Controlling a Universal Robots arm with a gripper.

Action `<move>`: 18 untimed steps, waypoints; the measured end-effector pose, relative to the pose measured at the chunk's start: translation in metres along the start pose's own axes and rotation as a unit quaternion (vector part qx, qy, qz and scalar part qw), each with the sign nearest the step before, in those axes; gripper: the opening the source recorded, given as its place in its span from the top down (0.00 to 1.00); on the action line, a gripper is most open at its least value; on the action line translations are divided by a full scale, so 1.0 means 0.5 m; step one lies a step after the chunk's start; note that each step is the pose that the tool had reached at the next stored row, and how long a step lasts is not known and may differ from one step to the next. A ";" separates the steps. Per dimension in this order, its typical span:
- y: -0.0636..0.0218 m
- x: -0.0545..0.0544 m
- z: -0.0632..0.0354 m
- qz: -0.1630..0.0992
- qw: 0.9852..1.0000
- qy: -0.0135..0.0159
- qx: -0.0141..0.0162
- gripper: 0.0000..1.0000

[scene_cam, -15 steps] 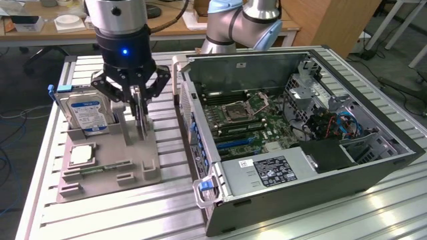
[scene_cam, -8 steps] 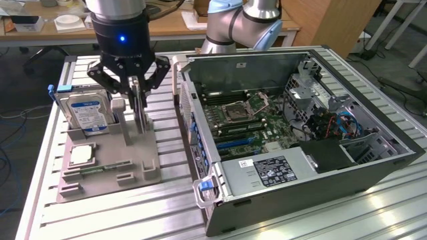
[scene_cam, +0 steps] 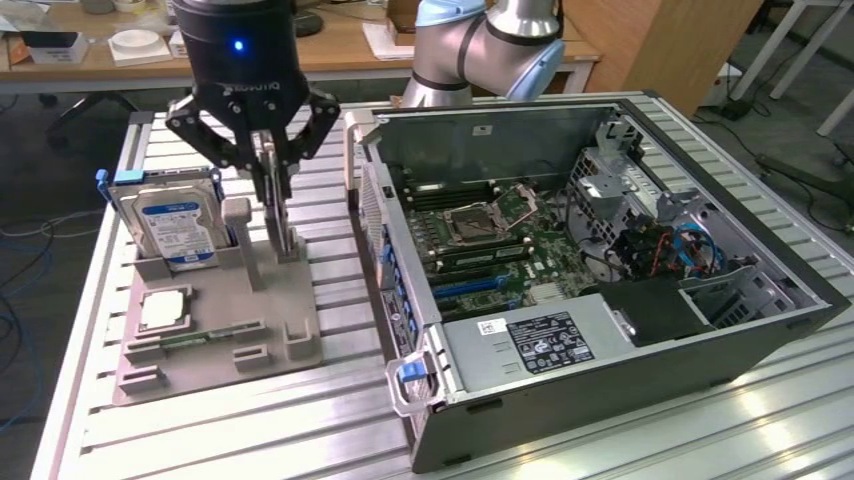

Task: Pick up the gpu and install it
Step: 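Pick up the gpu and move the gpu toward the slot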

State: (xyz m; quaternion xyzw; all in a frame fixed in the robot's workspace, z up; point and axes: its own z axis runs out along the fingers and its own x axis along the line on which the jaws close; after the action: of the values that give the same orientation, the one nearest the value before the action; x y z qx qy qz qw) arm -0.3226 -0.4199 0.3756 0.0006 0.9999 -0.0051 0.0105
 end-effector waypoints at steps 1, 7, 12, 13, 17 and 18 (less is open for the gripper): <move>0.000 0.000 -0.005 0.000 1.000 0.000 0.000 0.73; 0.000 -0.001 -0.038 0.000 1.000 0.000 0.000 0.73; -0.001 -0.001 -0.063 0.000 1.000 0.000 0.000 0.73; -0.001 -0.001 -0.068 0.000 1.000 0.000 0.000 0.73; -0.001 -0.002 -0.075 0.000 1.000 0.000 0.006 0.73; -0.001 -0.002 -0.076 0.000 1.000 0.000 0.009 0.73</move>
State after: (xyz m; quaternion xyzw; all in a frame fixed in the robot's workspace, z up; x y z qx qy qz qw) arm -0.3226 -0.4199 0.4135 0.0005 0.9998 -0.0143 0.0105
